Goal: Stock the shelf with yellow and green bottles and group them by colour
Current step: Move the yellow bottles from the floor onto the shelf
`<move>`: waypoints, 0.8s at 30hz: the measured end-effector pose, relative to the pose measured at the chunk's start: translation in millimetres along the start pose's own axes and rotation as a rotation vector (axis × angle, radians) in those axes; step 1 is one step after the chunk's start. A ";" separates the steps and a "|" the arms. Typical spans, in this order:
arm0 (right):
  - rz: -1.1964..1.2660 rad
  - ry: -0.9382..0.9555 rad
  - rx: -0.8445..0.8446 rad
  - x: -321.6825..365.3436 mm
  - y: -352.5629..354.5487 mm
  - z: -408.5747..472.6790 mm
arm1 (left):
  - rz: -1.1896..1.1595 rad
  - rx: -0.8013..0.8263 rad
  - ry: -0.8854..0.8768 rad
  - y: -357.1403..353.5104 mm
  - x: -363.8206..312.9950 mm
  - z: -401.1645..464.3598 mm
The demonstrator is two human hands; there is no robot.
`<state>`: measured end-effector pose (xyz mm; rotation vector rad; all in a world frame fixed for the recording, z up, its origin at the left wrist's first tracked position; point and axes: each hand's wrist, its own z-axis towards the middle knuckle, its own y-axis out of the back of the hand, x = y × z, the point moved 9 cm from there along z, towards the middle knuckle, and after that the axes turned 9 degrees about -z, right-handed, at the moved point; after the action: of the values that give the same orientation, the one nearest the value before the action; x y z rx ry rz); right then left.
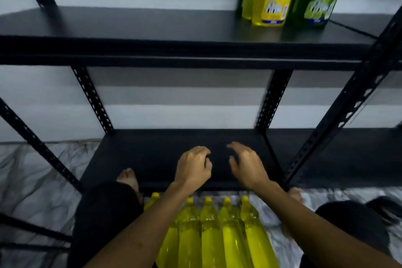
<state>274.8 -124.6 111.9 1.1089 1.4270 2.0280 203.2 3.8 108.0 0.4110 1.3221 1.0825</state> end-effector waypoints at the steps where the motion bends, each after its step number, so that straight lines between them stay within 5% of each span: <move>1: 0.027 -0.058 0.057 -16.0 -20.5 -6.8 | -0.012 0.070 0.097 -16.5 16.8 -5.4; 9: 0.207 -0.588 0.373 -136.6 -169.1 -85.3 | -0.085 0.378 0.560 -120.0 88.4 -41.2; 15: 0.123 -0.829 0.555 -201.1 -227.9 -152.7 | 0.016 0.682 0.780 -204.5 100.3 -96.8; 24: 0.157 -1.046 0.719 -241.8 -281.3 -184.8 | 0.021 0.749 1.029 -269.7 125.3 -147.4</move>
<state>241.7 -297.6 -263.2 2.1559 1.4422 0.6429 160.9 -72.2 -212.3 0.4152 2.6643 0.7732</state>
